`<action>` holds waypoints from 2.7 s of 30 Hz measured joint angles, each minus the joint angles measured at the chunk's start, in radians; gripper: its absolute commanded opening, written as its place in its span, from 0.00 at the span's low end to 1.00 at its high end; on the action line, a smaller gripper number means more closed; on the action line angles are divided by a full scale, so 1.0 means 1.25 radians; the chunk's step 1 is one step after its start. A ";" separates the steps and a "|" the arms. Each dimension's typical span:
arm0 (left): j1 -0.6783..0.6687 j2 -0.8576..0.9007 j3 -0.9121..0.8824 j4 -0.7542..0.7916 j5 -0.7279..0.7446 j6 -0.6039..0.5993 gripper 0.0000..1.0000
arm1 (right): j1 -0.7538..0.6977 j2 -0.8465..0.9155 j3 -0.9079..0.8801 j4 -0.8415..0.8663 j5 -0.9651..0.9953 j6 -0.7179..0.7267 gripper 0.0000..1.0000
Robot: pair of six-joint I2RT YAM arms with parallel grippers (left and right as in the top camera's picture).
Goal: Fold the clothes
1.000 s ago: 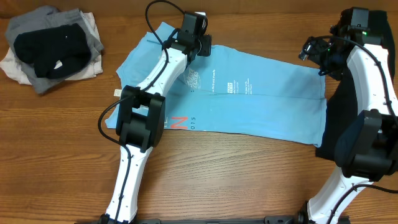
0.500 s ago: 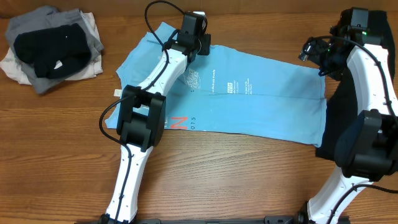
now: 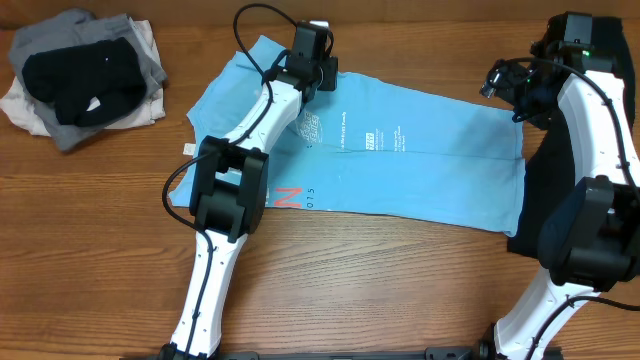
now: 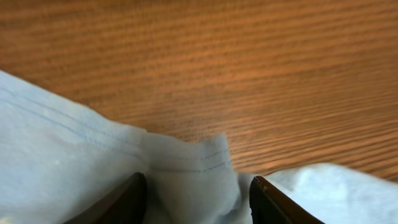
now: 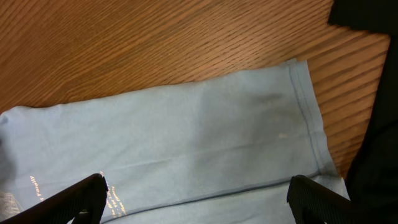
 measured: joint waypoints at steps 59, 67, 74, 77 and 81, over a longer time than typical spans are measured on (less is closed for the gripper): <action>0.009 0.008 0.000 -0.020 0.000 0.000 0.26 | -0.072 0.157 -0.078 0.275 0.104 0.000 0.52; 0.009 0.008 0.000 -0.020 0.000 0.000 0.27 | -0.072 0.157 -0.078 0.291 0.089 -0.001 0.44; 0.009 0.008 0.000 -0.021 0.000 0.000 0.27 | -0.072 0.181 -0.078 0.300 0.087 0.000 0.47; 0.009 0.008 0.000 -0.021 0.000 0.000 0.28 | -0.072 0.194 -0.078 0.303 0.086 -0.002 0.47; 0.009 0.008 0.000 -0.021 0.000 0.000 0.27 | -0.071 0.195 -0.078 0.309 0.087 -0.003 0.38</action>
